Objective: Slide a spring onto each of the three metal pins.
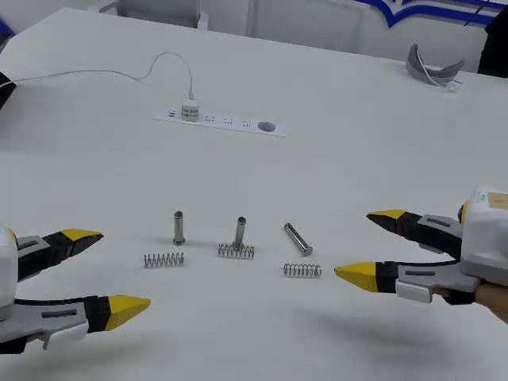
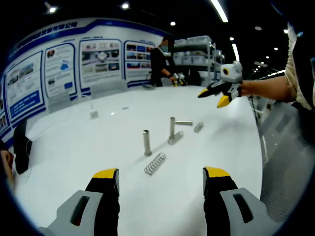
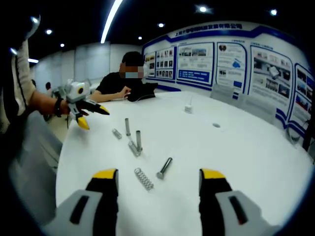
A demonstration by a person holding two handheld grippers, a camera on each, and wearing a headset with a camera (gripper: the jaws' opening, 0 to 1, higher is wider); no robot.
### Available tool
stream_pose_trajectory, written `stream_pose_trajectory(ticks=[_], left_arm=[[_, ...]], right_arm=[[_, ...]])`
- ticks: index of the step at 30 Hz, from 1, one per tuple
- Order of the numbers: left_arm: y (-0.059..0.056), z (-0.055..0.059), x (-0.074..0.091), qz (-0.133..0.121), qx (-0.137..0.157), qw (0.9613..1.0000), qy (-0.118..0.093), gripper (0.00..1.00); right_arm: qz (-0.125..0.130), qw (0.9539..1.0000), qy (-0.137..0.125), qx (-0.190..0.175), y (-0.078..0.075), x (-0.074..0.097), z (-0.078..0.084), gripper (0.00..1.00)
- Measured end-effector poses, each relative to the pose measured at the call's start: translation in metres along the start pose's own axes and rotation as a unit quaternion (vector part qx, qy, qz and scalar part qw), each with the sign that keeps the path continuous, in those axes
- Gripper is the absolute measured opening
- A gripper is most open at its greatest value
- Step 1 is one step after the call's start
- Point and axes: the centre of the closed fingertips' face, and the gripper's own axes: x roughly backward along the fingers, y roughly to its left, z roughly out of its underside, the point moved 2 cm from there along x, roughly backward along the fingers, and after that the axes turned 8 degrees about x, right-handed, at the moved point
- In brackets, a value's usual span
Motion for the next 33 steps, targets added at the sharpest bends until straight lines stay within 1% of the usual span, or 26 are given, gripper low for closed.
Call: stream_pose_trajectory(ticks=[5, 8, 14, 16, 21, 26, 29, 31, 33], left_arm=[[-0.001, -0.001, 0.000, 0.001, -0.001, 1.0000, 0.000, 0.69], [-0.002, -0.002, 0.000, 0.001, -0.001, 1.0000, -0.002, 0.69], [-0.003, -0.002, -0.001, 0.000, 0.001, 1.0000, -0.001, 0.69], [-0.003, -0.002, -0.001, 0.001, 0.001, 1.0000, -0.002, 0.69], [-0.005, -0.002, -0.002, 0.002, 0.001, 1.0000, -0.002, 0.69], [-0.005, -0.003, -0.002, 0.002, 0.000, 1.0000, -0.004, 0.69], [-0.005, -0.003, -0.002, 0.003, 0.000, 1.0000, -0.004, 0.69], [-0.006, -0.003, -0.002, 0.003, 0.000, 1.0000, -0.004, 0.68], [-0.006, -0.003, -0.003, 0.004, 0.000, 1.0000, -0.004, 0.68]], right_arm=[[-0.004, 0.9999, 0.009, 0.003, -0.004, -0.013, -0.005, 0.65], [-0.008, 0.9997, 0.020, 0.006, -0.005, -0.022, -0.006, 0.62], [-0.008, 0.9993, 0.036, -0.004, -0.010, -0.038, -0.009, 0.55], [-0.004, 0.9989, 0.046, -0.007, -0.012, -0.044, -0.008, 0.52], [-0.003, 0.9983, 0.056, -0.014, -0.012, -0.055, -0.007, 0.46], [0.003, 0.9969, 0.078, -0.012, -0.015, -0.064, -0.001, 0.41], [0.006, 0.9964, 0.083, -0.017, -0.015, -0.069, -0.001, 0.39], [0.009, 0.9956, 0.092, -0.018, -0.015, -0.072, 0.001, 0.36], [0.010, 0.9947, 0.100, -0.019, -0.017, -0.077, 0.004, 0.34]])
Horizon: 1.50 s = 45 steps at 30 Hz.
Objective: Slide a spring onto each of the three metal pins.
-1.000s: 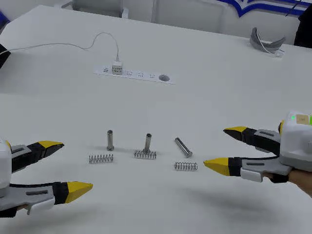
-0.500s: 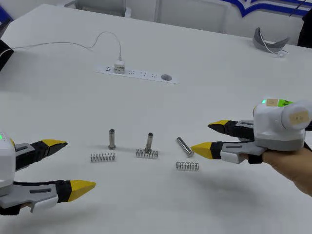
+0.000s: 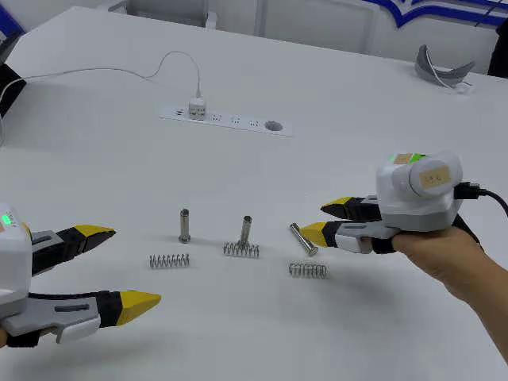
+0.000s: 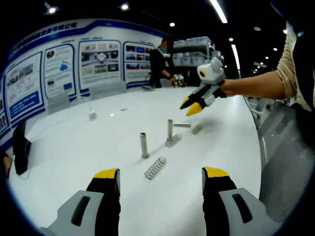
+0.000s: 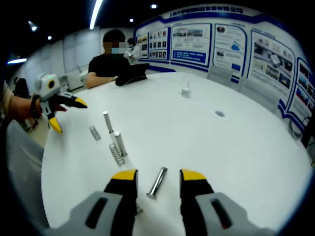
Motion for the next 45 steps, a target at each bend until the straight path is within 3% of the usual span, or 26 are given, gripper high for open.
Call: stream_pose_trajectory(ticks=[25, 31, 38, 45], left_arm=[[0.000, 0.002, -0.001, 0.000, 0.004, 1.0000, 0.001, 0.66], [0.001, 0.003, 0.001, -0.002, 0.007, 1.0000, 0.000, 0.66], [0.001, 0.005, 0.002, -0.004, 0.008, 1.0000, 0.001, 0.66], [0.001, 0.005, 0.002, -0.003, 0.008, 1.0000, 0.001, 0.65]], right_arm=[[0.021, 0.9946, 0.096, -0.032, -0.003, -0.042, 0.014, 0.18], [0.021, 0.9914, 0.117, -0.054, -0.005, -0.046, 0.020, 0.15], [0.020, 0.9897, 0.124, -0.068, -0.005, -0.049, 0.021, 0.14], [0.019, 0.9879, 0.140, -0.065, -0.004, -0.049, 0.021, 0.11]])
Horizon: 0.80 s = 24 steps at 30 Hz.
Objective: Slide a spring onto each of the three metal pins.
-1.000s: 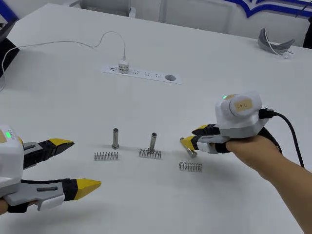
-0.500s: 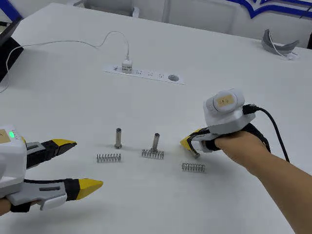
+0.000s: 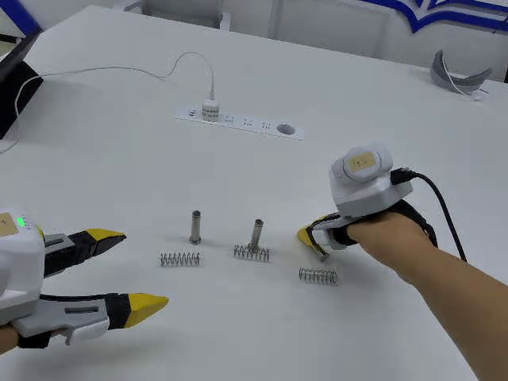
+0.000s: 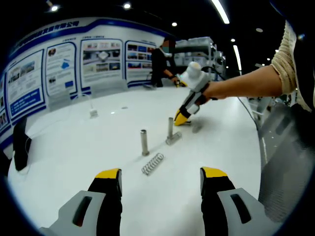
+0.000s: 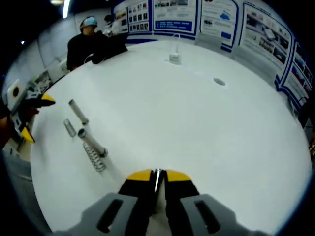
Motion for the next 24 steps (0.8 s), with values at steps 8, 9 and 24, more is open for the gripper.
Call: stream_pose_trajectory(ticks=[8, 9, 24], left_arm=[[-0.0026, -0.0009, -0.0008, 0.002, -0.001, 1.0000, 0.000, 0.65], [-0.0025, -0.0008, -0.0007, 0.002, -0.001, 1.0000, 0.000, 0.65], [-0.0059, -0.0042, -0.0011, -0.001, -0.001, 1.0000, -0.005, 0.64]], right_arm=[[0.005, 0.9993, 0.037, -0.004, 0.0004, -0.0018, -0.0016, 0.10], [0.005, 0.9991, 0.042, -0.006, 0.0003, -0.0018, -0.0017, 0.09], [0.000, 0.9988, 0.049, 0.000, 0.0001, -0.0006, 0.0003, 0.09]])
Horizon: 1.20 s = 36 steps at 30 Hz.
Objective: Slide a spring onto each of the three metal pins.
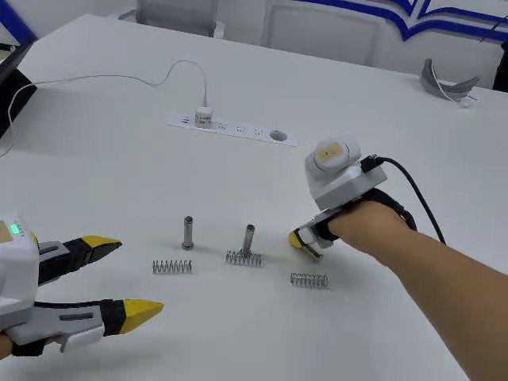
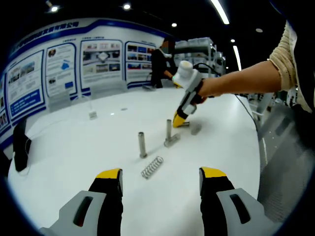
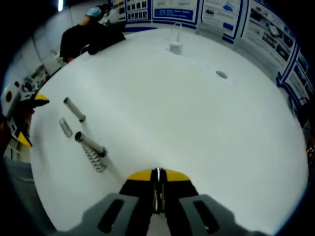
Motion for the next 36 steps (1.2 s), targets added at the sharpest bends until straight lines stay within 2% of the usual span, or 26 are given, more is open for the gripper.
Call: stream_pose_trajectory(ticks=[2, 4, 6, 9, 15, 19, 36], left_arm=[[-0.001, -0.005, 0.001, -0.001, -0.001, 1.0000, -0.006, 0.64], [0.000, -0.009, 0.003, -0.004, -0.001, 0.9999, -0.011, 0.64], [0.000, -0.011, 0.005, -0.006, -0.001, 0.9999, -0.016, 0.63], [0.002, -0.011, 0.006, -0.009, -0.001, 0.9998, -0.016, 0.63], [0.001, -0.013, 0.007, -0.011, 0.000, 0.9997, -0.020, 0.63], [-0.001, -0.015, 0.008, -0.009, -0.004, 0.9997, -0.022, 0.63], [-0.006, -0.023, 0.016, -0.011, -0.015, 0.9994, -0.029, 0.63]], right_arm=[[-0.004, 0.9997, -0.009, -0.022, -0.002, 0.000, 0.000, 0.09], [-0.003, 0.9998, -0.008, -0.018, -0.001, 0.001, 0.000, 0.09], [-0.005, 0.9995, -0.024, -0.021, 0.002, 0.006, -0.004, 0.09], [0.000, 0.9988, -0.041, -0.026, 0.004, 0.016, -0.010, 0.09], [0.006, 0.9981, -0.057, -0.023, 0.011, 0.032, -0.010, 0.09], [0.013, 0.9971, -0.071, -0.023, 0.007, 0.040, -0.010, 0.09], [0.028, 0.9943, -0.099, -0.028, 0.010, 0.058, 0.001, 0.09]])
